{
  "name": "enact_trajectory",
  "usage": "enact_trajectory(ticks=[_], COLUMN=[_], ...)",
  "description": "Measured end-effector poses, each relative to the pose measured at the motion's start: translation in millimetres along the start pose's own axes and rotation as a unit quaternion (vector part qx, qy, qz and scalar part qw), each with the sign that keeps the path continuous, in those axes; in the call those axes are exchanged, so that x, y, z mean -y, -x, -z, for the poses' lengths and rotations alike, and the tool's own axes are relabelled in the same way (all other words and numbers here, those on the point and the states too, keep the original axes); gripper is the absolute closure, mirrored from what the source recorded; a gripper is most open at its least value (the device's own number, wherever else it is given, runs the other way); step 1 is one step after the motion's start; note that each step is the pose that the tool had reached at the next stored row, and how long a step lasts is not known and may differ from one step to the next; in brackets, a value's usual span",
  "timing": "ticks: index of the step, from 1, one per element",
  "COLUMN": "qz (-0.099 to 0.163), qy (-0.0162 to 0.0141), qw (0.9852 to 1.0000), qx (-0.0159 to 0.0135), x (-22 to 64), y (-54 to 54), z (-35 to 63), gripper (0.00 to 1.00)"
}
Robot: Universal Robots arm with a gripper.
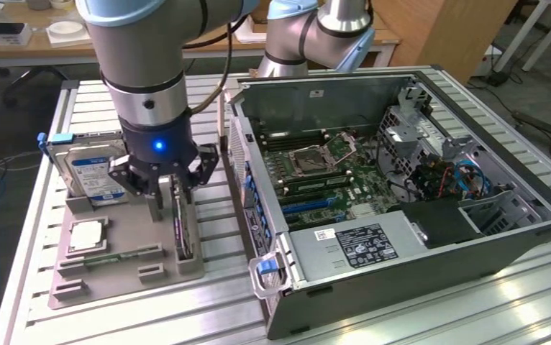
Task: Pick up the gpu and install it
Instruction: 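Pick up the gpu and move the gpu toward the slot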
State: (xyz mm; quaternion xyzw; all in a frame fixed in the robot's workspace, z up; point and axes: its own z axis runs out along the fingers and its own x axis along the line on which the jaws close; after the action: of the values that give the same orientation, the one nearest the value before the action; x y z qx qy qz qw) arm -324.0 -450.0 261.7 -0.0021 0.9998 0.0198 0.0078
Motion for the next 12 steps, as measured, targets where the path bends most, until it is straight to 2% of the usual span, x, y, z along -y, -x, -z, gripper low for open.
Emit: enact_trajectory(ticks=[2, 3, 12], qz=[0.000, 0.000, 0.000], qy=[0.0000, 0.0000, 0.0000], qw=[1.0000, 1.0000, 1.0000], qx=[0.0000, 0.0000, -0.0001], x=[0.9, 1.7, 2.5], y=[-0.1, -0.2, -0.4], z=[-4.1, -9.7, -21.2], gripper=[0.53, 0.53, 0.53])
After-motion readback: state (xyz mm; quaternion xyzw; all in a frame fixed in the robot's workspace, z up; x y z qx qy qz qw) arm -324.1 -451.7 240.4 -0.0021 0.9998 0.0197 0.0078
